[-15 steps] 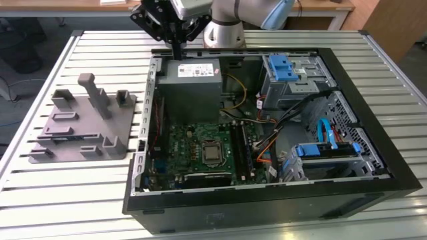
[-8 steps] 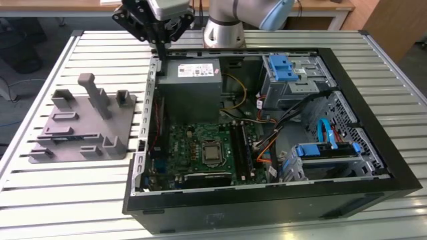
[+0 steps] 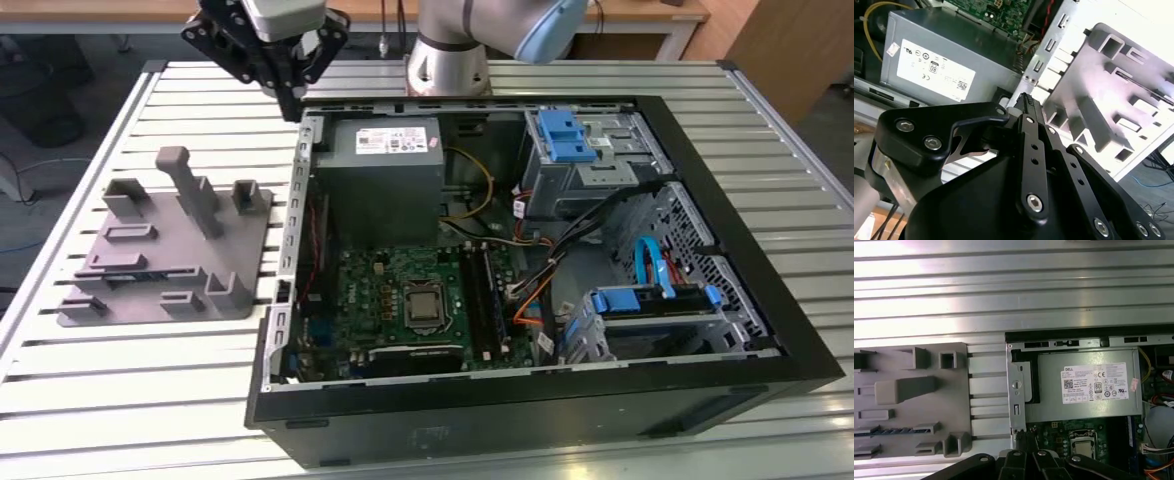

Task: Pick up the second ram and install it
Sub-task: 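Reach for the second ram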

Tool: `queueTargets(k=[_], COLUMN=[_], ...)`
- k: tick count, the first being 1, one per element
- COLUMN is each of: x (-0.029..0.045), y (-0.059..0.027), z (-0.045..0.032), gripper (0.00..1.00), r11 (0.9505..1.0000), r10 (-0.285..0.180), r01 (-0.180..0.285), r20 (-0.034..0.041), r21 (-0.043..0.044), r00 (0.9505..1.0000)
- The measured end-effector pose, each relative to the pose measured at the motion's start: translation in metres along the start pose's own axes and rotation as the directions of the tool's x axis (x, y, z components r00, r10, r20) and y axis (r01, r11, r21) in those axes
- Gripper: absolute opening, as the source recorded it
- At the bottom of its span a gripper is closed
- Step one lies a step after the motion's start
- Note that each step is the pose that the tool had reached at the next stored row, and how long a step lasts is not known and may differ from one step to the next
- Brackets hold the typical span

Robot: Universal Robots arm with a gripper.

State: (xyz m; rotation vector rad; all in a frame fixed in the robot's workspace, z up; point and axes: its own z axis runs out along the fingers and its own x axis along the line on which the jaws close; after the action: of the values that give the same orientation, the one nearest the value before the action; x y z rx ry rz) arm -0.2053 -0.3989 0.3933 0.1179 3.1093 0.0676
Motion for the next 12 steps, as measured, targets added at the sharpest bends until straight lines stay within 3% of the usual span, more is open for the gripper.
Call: queueTargets(k=[12], x=[0.0312], y=[-0.0024], z=[-0.0006], gripper=[0.10], r11=[1.0000], r10=[0.000], r01=[0.000], r20=[0.0001], r21=[-0.0001], r00=[1.0000])
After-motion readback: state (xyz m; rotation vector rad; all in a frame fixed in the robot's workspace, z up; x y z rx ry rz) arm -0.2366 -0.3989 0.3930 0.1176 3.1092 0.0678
